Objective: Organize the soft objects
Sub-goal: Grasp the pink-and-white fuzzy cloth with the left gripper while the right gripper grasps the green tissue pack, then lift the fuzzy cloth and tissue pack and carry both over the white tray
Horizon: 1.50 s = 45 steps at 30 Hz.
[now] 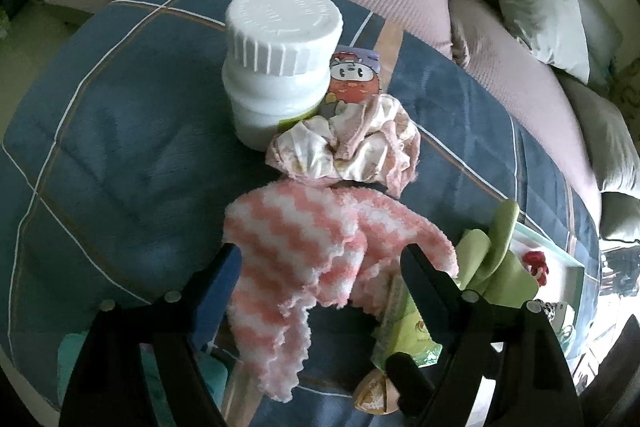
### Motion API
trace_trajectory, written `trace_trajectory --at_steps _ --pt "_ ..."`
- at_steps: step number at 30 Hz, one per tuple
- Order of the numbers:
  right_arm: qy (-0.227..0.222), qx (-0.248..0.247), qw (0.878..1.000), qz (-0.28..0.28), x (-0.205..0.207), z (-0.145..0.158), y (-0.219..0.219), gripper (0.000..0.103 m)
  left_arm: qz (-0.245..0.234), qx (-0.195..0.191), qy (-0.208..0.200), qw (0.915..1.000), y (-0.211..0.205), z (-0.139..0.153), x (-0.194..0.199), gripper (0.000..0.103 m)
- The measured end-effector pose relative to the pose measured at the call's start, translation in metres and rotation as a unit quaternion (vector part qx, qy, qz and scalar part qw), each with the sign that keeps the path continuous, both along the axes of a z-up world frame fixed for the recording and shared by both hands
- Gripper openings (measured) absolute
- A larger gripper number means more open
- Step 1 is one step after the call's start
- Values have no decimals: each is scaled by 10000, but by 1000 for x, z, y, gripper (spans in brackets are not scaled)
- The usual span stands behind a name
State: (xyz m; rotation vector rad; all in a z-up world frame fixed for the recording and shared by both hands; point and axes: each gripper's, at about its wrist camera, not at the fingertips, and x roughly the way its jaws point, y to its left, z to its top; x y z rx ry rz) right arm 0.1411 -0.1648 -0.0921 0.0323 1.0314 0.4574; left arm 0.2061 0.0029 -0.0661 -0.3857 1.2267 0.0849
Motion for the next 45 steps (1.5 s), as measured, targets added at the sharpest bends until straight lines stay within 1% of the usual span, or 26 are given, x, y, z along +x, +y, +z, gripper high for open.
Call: trace_trajectory --at_steps 12,25,26,27,28,29,30,31,32,37,39,42,45 --pt "147 -153 9998 -60 5 -16 4 64 7 78 46 10000 -1 -6 4 83" --pt "146 -208 9996 -78 7 -18 8 64 5 59 105 9999 -3 -13 6 83" --pt "145 -209 9996 -82 7 -18 8 63 1 65 108 9999 -4 -14 7 83" --pt "142 -229 9996 -104 7 -18 8 60 -2 68 110 9999 -4 -14 8 82" --pt "141 -246 9995 -122 8 -18 7 57 -1 62 111 9999 -4 -15 8 80" --pt "141 -250 9995 -139 8 -18 6 55 8 53 121 9999 -4 -16 8 72" --pt "142 -244 9995 -158 8 -18 4 52 22 60 138 9999 -4 -17 8 62" --pt "152 -212 9995 -189 8 -18 2 51 34 109 162 9998 -3 -19 8 57" --pt "162 -179 9995 -195 8 -17 2 51 24 163 173 9997 -3 -20 8 48" --pt "162 -176 9995 -208 7 -17 3 51 1 179 142 9997 -4 -21 8 37" --pt "162 -169 9995 -212 8 -17 3 51 -6 141 96 9999 -5 -20 8 30" --pt "163 -149 9995 -229 8 -17 2 51 -21 61 31 10000 -3 -18 6 25" --pt "172 -116 9995 -242 7 -17 0 51 -9 -76 -39 10000 -1 -14 4 22"
